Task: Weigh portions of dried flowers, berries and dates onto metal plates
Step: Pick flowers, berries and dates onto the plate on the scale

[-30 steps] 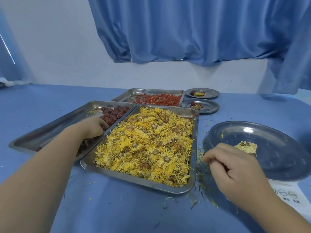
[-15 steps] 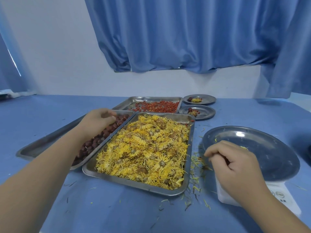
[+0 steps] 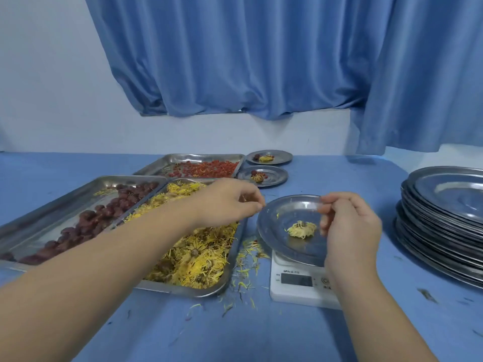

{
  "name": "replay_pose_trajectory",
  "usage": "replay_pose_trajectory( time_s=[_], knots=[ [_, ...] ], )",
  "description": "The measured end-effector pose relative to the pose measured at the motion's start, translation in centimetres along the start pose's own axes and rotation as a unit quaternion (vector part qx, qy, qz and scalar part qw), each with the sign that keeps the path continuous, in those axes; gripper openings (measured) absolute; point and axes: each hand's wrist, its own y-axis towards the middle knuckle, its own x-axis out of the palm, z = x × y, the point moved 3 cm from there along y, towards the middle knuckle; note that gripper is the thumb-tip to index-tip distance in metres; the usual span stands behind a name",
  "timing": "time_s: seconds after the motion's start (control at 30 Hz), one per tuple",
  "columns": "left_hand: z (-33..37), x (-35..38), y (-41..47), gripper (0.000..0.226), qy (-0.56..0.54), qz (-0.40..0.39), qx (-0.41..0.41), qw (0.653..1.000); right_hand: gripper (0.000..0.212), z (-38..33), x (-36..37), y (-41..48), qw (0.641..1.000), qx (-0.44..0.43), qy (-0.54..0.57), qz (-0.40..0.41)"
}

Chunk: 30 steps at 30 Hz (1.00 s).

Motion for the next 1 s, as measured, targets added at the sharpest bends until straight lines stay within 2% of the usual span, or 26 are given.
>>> replay_pose_trajectory(
  time_s=[0.13,0.33,0.63,0.8,1.0],
  knots=[
    [2.5,3.2,2.0,0.013,0.067,-0.047,0.053,0.995,0.031,-0.3,-0.7,0.3,1.000,0.007,0.000,0.030],
    [3.4,5.3,3.5,0.026,0.088,-0.097,0.079,0.988,0.038,0.1,-0.5,0.5,1.000,0.023,-0.004,0.010],
    [1.4,3.2,4.6,0.021,0.059,-0.079,0.078,0.992,0.024,0.2,-0.1,-0.2,0.999,0.000,-0.026,-0.037],
    [-0.7,0.5,6.0,0.014,0.088,-0.060,0.063,0.992,0.036,-1.0,1.5,1.7,0.988,0.026,-0.076,-0.136],
    [-5.1,-3.4,6.8,0.007,0.119,-0.006,0.005,0.993,0.034,-2.9,5.2,5.7,0.941,0.039,-0.187,-0.280]
  ],
)
